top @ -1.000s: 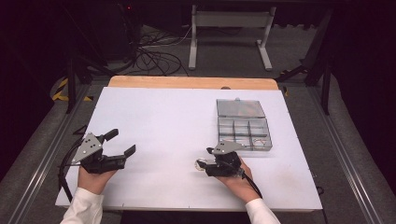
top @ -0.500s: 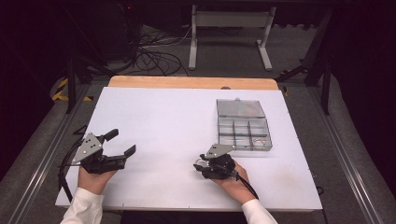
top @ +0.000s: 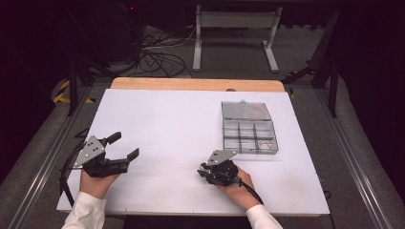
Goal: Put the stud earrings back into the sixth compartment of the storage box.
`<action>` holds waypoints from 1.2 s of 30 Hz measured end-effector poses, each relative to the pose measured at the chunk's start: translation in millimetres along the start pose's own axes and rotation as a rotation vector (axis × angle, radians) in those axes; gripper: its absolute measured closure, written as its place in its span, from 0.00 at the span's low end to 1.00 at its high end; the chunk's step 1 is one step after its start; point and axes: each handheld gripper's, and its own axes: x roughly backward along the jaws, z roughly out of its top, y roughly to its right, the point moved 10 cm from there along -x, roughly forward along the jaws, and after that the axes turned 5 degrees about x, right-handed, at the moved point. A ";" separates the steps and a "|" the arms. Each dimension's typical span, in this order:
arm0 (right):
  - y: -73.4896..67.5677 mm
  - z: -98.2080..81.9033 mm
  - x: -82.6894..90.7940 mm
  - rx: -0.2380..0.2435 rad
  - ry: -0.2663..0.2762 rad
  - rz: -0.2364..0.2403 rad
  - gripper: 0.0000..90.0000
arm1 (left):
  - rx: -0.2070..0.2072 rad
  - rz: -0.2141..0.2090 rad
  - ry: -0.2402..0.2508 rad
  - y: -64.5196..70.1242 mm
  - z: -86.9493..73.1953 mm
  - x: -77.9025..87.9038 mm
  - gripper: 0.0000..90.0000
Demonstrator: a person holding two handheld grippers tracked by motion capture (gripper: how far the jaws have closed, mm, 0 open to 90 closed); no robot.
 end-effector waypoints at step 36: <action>2.2 5.3 5.0 0.005 0.033 -0.025 0.97 | 0.004 -0.013 -0.016 0.5 -3.5 -4.0 0.15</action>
